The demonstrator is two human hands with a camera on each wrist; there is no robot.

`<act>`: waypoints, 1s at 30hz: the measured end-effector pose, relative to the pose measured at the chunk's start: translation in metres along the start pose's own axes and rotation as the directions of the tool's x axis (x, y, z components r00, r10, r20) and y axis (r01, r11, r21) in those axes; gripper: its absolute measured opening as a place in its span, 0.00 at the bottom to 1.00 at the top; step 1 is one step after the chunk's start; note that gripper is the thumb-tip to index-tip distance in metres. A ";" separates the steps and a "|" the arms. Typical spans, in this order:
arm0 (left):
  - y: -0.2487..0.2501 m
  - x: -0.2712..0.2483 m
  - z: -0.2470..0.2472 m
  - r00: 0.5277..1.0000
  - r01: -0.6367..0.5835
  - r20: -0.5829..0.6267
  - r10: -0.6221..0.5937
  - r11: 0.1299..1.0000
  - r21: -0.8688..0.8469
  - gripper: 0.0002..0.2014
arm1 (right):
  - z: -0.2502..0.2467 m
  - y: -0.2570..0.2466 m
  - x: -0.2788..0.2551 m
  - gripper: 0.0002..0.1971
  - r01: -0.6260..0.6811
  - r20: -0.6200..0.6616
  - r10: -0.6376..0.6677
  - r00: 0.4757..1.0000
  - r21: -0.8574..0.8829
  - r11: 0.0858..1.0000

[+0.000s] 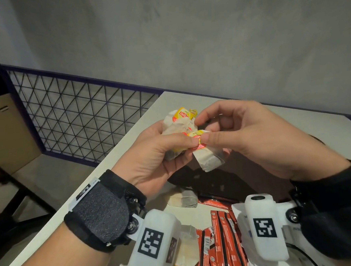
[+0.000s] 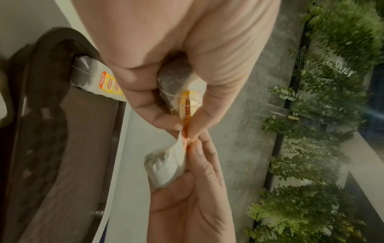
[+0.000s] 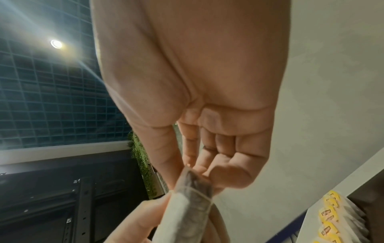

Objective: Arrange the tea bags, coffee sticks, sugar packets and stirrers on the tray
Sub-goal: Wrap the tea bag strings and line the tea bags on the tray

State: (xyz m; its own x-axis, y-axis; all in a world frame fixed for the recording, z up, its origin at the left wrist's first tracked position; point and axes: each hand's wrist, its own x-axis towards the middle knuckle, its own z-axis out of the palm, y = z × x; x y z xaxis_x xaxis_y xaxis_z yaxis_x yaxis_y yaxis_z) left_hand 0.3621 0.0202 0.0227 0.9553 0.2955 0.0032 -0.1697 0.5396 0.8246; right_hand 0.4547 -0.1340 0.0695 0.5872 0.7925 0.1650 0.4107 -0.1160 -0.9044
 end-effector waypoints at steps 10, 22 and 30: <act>0.010 0.005 -0.004 0.992 -0.080 -0.115 0.060 0.981 -0.179 0.20 | -0.002 0.005 0.003 0.13 -0.212 0.038 0.209 0.977 0.190 0.959; 0.014 0.006 -0.006 0.987 -0.098 -0.152 0.054 0.949 -0.298 0.26 | 0.005 0.005 0.004 0.18 -0.169 0.022 0.178 0.984 0.435 0.884; 0.012 0.005 -0.006 0.989 -0.102 -0.132 0.066 0.953 -0.286 0.30 | 0.004 0.000 0.004 0.18 -0.169 0.008 0.196 0.981 0.536 0.827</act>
State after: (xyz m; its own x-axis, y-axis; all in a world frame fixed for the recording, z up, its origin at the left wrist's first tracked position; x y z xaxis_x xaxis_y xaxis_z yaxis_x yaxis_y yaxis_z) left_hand 0.3637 0.0330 0.0294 0.9017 0.4320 -0.0172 -0.3280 0.7095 0.6237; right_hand 0.4543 -0.1289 0.0685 0.6507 0.7591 -0.0182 -0.1339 0.0911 -0.9868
